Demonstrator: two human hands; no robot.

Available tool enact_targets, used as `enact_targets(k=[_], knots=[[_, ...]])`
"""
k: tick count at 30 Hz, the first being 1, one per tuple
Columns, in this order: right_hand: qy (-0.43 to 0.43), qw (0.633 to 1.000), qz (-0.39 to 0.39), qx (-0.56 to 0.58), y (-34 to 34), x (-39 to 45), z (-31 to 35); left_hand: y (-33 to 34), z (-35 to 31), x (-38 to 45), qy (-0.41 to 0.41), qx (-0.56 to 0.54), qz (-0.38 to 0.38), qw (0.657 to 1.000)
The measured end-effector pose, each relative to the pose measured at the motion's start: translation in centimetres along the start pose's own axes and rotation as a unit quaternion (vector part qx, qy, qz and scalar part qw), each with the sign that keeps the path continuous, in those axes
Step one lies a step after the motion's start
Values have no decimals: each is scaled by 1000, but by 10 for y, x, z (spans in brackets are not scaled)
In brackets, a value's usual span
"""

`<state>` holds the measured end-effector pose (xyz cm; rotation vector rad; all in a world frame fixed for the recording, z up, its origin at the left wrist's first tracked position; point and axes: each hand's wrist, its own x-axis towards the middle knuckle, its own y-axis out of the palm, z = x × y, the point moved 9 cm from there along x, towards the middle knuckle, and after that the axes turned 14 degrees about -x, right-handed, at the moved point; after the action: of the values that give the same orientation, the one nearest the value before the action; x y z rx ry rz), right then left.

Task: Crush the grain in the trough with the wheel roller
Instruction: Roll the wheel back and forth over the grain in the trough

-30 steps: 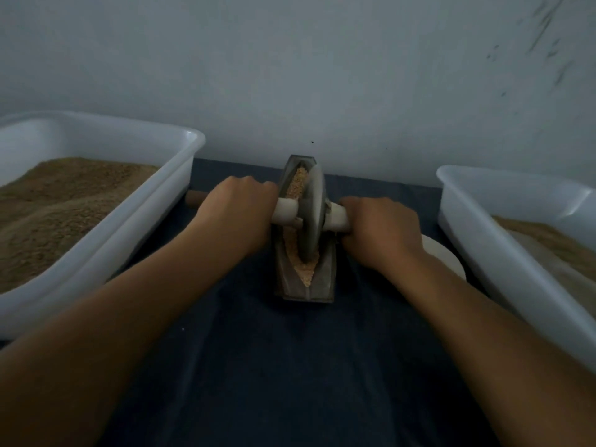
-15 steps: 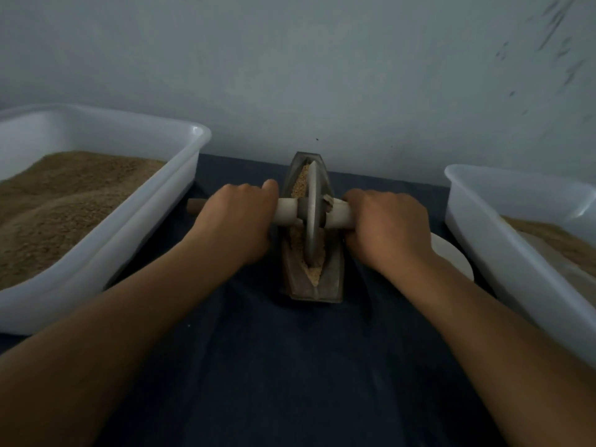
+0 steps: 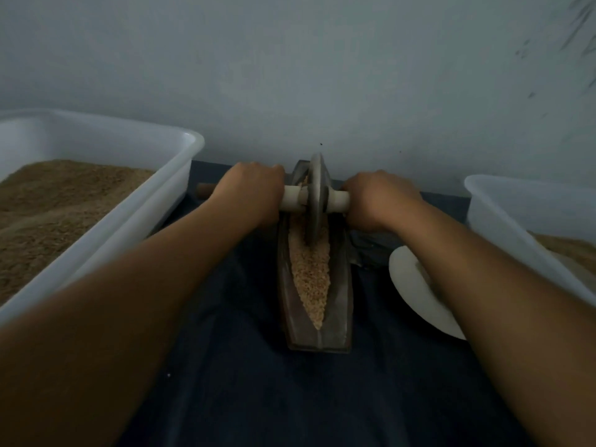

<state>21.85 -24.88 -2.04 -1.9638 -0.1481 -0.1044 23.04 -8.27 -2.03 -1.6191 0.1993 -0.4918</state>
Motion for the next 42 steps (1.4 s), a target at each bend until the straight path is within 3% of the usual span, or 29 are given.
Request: enact_targets(k=[5,21,27,34,42], knots=[[-15,1000,25,9,4,-1,1,-1,0,4,-5,-6,9,1000],[21,988,-154,-18,-32,-108,15,-22,-28,-87,25,4,-84,996],[23,983,-182,11,-38,-137,16,-34,-38,-105,41,13,-127,991],[23,982,-185,-16,-36,-119,18,-22,-26,-88,22,9,-71,997],[26,993,-116,12,-10,-58,4,-3,-10,-36,5,-25,3,1000]])
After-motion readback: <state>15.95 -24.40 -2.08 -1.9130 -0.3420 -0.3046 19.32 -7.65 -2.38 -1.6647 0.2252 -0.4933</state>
